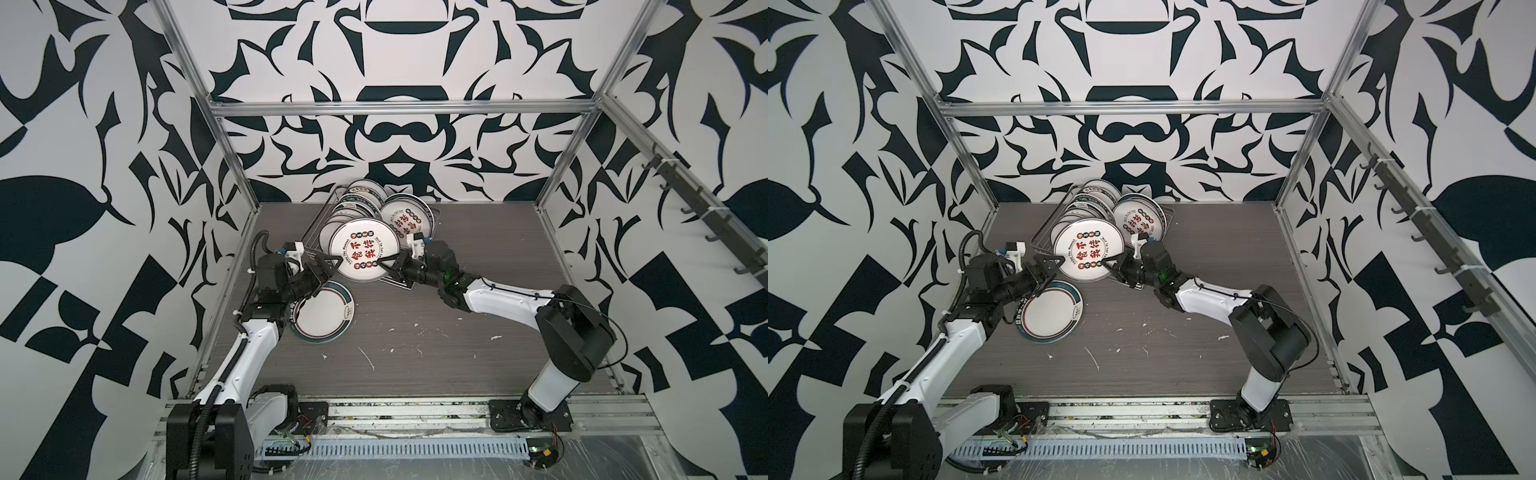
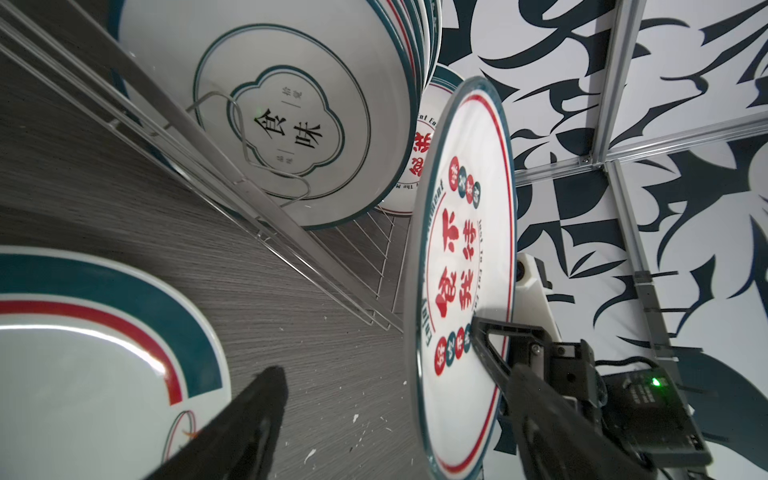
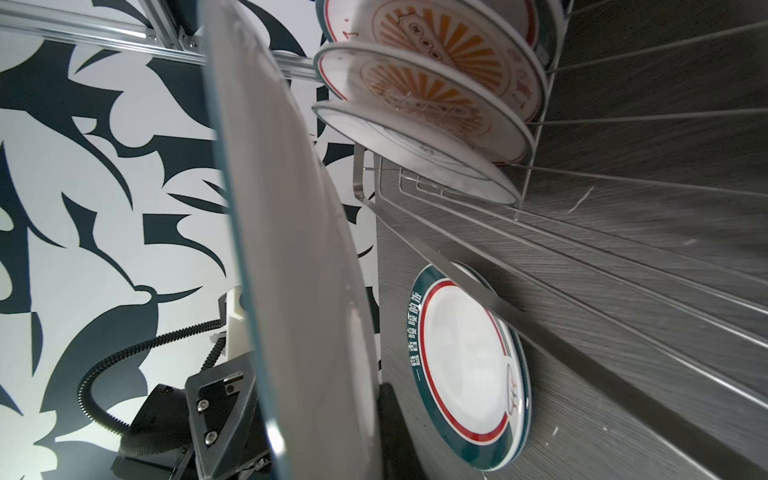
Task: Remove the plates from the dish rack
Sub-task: 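Carry the plate toward the left gripper and grip its edge with the left gripper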
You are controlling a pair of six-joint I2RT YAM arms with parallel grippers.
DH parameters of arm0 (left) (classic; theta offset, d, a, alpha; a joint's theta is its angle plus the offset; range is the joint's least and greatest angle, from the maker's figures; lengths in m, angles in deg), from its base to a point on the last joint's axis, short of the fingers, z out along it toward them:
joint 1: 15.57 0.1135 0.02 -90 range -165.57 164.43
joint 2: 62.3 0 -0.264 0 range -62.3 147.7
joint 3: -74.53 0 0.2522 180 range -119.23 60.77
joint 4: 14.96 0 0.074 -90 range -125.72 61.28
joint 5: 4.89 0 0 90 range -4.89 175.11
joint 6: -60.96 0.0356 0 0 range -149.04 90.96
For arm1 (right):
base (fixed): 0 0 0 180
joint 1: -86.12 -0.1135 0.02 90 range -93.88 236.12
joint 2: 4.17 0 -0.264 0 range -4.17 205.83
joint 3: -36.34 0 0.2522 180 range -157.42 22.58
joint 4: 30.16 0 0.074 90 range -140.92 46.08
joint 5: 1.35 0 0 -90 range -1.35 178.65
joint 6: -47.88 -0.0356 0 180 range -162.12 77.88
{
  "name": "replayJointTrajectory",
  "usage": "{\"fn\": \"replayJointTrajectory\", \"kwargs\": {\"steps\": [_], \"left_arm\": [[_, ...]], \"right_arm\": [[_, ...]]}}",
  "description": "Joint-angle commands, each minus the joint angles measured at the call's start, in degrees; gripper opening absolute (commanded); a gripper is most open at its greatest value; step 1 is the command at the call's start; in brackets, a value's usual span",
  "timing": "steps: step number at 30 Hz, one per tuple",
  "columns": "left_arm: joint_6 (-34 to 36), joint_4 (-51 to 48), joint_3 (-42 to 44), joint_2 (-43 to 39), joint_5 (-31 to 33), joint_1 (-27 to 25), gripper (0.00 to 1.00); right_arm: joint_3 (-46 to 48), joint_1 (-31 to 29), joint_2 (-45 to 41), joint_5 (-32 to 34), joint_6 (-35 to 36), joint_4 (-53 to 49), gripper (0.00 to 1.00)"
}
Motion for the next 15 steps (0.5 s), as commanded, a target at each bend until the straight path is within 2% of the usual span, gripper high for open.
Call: {"fn": "replayJointTrajectory", "kwargs": {"steps": [1, 5, 9, 15], "left_arm": [[-0.4, 2.6, 1.1, 0.7, -1.8, -0.2, 0.72], [-0.7, 2.5, 1.1, 0.8, -2.6, -0.2, 0.53], [-0.9, 2.0, 1.5, -0.2, -2.9, -0.1, 0.41], [-0.4, -0.7, 2.0, -2.6, -3.0, -0.1, 0.23]], "right_arm": [[-4.1, -1.0, -0.5, -3.6, -1.2, 8.7, 0.00], [-5.3, -2.3, 0.8, -4.9, -1.1, 8.9, 0.00], [-5.6, -2.8, 1.0, -5.2, -0.5, 8.8, 0.01], [-6.7, -3.6, 1.0, -6.2, 1.2, 6.8, 0.11]]}}
